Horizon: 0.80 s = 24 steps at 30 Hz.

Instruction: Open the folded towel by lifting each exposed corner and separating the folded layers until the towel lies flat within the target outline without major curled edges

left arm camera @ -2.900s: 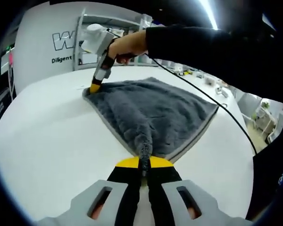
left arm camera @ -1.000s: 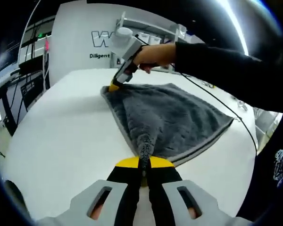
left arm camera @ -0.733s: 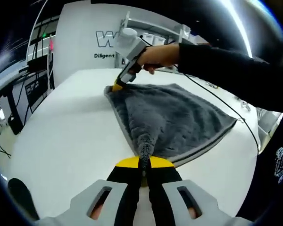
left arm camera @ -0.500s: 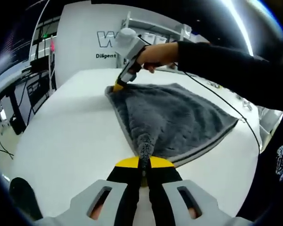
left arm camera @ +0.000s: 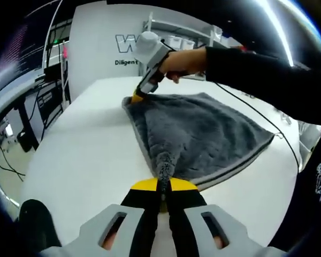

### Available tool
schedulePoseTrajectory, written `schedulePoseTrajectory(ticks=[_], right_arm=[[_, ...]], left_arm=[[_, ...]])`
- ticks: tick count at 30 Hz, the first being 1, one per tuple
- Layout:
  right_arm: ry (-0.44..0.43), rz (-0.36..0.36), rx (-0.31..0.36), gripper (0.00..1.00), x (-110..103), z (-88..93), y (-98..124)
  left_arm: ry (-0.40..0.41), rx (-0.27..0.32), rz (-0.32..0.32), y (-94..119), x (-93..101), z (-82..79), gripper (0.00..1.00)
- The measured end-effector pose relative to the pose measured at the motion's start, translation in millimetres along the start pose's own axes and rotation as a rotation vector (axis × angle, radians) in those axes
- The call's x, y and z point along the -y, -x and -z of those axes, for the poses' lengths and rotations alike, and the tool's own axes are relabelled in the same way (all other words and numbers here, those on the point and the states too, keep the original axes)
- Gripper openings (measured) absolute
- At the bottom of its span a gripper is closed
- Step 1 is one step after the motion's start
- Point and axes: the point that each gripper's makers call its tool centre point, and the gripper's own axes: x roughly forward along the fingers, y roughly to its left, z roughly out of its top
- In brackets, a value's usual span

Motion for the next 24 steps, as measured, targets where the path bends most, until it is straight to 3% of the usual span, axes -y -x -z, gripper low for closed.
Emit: schedulePoseTrajectory(ticks=[20, 24], right_arm=[[0.079, 0.017, 0.002, 0.05, 1.9, -1.6, -0.1], [0.108, 0.019, 0.017, 0.08, 3.8, -2.7, 0.5]], left_arm=[[-0.037, 0.052, -0.056, 2.9, -4.1, -4.4, 0.08], [-0.05, 0.061, -0.073, 5.7, -7.5, -5.3, 0.13]])
